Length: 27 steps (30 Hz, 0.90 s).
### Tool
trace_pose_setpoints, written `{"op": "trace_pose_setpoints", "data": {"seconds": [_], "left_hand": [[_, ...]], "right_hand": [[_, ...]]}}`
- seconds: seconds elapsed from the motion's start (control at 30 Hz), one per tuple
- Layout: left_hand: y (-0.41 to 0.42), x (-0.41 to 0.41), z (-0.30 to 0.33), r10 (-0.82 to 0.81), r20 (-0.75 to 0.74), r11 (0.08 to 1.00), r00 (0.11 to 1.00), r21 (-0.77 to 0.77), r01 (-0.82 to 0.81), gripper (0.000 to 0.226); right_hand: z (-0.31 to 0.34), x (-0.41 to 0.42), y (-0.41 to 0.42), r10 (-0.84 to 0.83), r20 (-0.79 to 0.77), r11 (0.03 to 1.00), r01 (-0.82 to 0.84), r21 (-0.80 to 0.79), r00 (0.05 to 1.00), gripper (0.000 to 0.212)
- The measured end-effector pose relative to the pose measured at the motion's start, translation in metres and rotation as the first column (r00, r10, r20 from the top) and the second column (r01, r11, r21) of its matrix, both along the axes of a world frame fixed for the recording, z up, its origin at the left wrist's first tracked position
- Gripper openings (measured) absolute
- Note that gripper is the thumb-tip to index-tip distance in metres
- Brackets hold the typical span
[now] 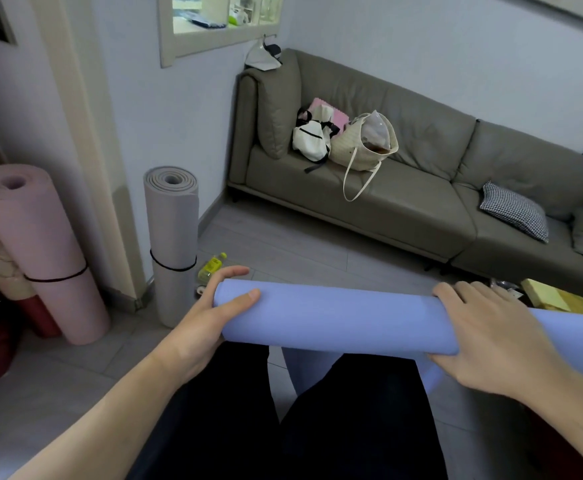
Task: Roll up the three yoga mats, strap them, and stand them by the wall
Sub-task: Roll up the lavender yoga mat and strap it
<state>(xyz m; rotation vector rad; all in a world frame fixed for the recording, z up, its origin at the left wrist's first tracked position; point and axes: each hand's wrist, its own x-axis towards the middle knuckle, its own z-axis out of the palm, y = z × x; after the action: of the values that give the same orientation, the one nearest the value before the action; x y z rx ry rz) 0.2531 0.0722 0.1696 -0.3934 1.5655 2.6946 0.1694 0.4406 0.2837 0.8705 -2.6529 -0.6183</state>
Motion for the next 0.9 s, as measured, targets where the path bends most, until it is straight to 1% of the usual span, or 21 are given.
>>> {"op": "trace_pose_setpoints", "data": {"seconds": [0.13, 0.2, 0.27, 0.3, 0.33, 0.37, 0.43, 0.47, 0.5, 0.53, 0.57, 0.6, 0.67, 0.73, 0.8, 0.9], "left_hand": [[0.003, 0.000, 0.000, -0.110, 0.014, 0.994, 0.994, -0.006, 0.110, 0.056], [0.001, -0.001, 0.002, -0.121, 0.012, 0.993, 0.993, -0.017, 0.121, 0.055], [-0.002, -0.001, 0.002, -0.106, 0.015, 0.994, 0.994, -0.021, 0.107, 0.055], [-0.004, -0.002, 0.002, -0.107, 0.008, 0.994, 0.994, -0.027, 0.107, 0.057], [-0.007, -0.001, 0.001, -0.111, -0.003, 0.993, 0.994, -0.035, 0.111, 0.059], [-0.008, -0.002, 0.001, -0.112, -0.022, 0.992, 0.993, -0.053, 0.111, 0.059], [-0.012, -0.004, 0.000, -0.110, -0.070, 0.991, 0.991, -0.088, 0.104, 0.057], [-0.012, -0.005, 0.001, -0.120, -0.087, 0.989, 0.989, -0.102, 0.111, 0.056], [-0.012, -0.006, 0.003, -0.140, -0.096, 0.985, 0.986, -0.111, 0.129, 0.054], [-0.011, -0.007, 0.005, -0.164, -0.093, 0.982, 0.982, -0.114, 0.153, 0.052], [-0.009, -0.009, 0.007, -0.183, -0.082, 0.978, 0.980, -0.115, 0.173, 0.050], [-0.007, -0.010, 0.010, -0.192, -0.069, 0.976, 0.979, -0.114, 0.184, 0.048], [-0.005, -0.012, 0.013, -0.173, -0.037, 0.979, 0.984, -0.118, 0.168, 0.046], [0.000, -0.012, 0.011, -0.146, -0.008, 0.983, 0.989, -0.118, 0.144, 0.050], [0.008, -0.010, 0.005, -0.141, 0.015, 0.982, 0.990, -0.122, 0.142, 0.052], [0.015, -0.007, 0.002, -0.149, 0.031, 0.979, 0.988, -0.135, 0.152, 0.052]], "right_hand": [[-0.002, 0.004, 0.004, -0.017, -0.034, 0.999, 0.016, -0.032, 0.999, 0.058], [-0.001, 0.006, 0.004, -0.013, -0.038, 0.998, 0.010, -0.063, 0.999, 0.058], [0.000, 0.011, 0.004, -0.001, 0.006, 0.996, 0.001, -0.086, 1.000, 0.056], [0.000, 0.014, 0.003, 0.003, 0.061, 0.996, 0.003, -0.092, 0.998, 0.060], [0.001, 0.018, 0.001, -0.033, 0.146, 0.996, 0.044, -0.077, 0.989, 0.068], [0.005, 0.021, 0.001, -0.105, 0.257, 0.993, 0.117, -0.033, 0.961, 0.076], [0.019, 0.025, 0.000, -0.294, 0.495, 0.952, 0.295, 0.078, 0.818, 0.088], [0.025, 0.025, 0.000, -0.339, 0.576, 0.931, 0.352, 0.092, 0.744, 0.092], [0.028, 0.023, 0.002, -0.352, 0.620, 0.919, 0.386, 0.085, 0.701, 0.095], [0.027, 0.020, 0.004, -0.344, 0.631, 0.918, 0.390, 0.072, 0.695, 0.094], [0.023, 0.019, 0.005, -0.331, 0.616, 0.927, 0.368, 0.071, 0.715, 0.090], [0.019, 0.019, 0.005, -0.307, 0.578, 0.942, 0.327, 0.072, 0.756, 0.085], [0.014, 0.017, 0.003, -0.257, 0.467, 0.966, 0.246, 0.085, 0.846, 0.077], [0.016, 0.016, 0.001, -0.232, 0.361, 0.972, 0.208, 0.106, 0.903, 0.073], [0.019, 0.016, 0.000, -0.245, 0.286, 0.966, 0.209, 0.152, 0.926, 0.067], [0.019, 0.019, -0.003, -0.247, 0.220, 0.960, 0.207, 0.189, 0.944, 0.057]]}}
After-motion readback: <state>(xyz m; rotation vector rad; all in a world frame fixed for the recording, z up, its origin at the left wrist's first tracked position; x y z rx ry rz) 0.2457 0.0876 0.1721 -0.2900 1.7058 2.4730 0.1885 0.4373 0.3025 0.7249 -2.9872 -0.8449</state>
